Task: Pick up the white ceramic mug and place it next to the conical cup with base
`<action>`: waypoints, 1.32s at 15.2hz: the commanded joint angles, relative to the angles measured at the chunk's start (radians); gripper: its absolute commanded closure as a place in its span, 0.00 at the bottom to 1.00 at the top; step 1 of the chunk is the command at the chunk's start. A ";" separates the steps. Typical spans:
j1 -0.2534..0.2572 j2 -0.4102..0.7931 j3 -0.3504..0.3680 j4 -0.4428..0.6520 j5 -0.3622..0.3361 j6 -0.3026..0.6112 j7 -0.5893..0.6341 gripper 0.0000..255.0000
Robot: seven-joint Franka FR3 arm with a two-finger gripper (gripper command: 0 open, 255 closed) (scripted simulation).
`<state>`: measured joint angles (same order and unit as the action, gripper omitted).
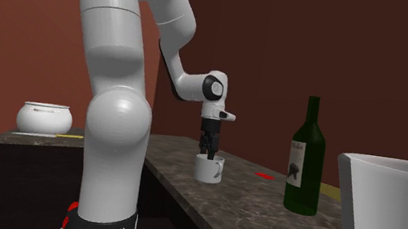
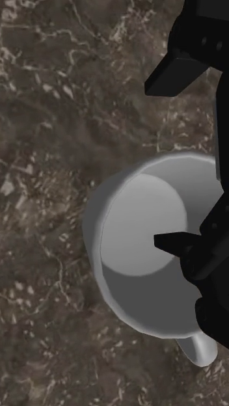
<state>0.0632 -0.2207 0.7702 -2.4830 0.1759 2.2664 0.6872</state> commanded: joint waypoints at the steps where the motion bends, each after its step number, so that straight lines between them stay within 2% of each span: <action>1: -0.004 0.019 0.009 -0.006 -0.012 0.024 0.011 0.00; 8: -0.004 0.019 0.008 -0.006 -0.012 0.023 0.011 0.00; 9: -0.004 0.019 0.008 -0.006 -0.012 0.023 0.011 1.00; 18: -0.004 0.019 0.008 -0.006 -0.012 0.024 0.011 1.00; 20: 0.002 -0.005 -0.001 0.005 0.003 -0.008 -0.001 1.00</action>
<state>0.0635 -0.2176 0.7731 -2.4821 0.1747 2.2694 0.6910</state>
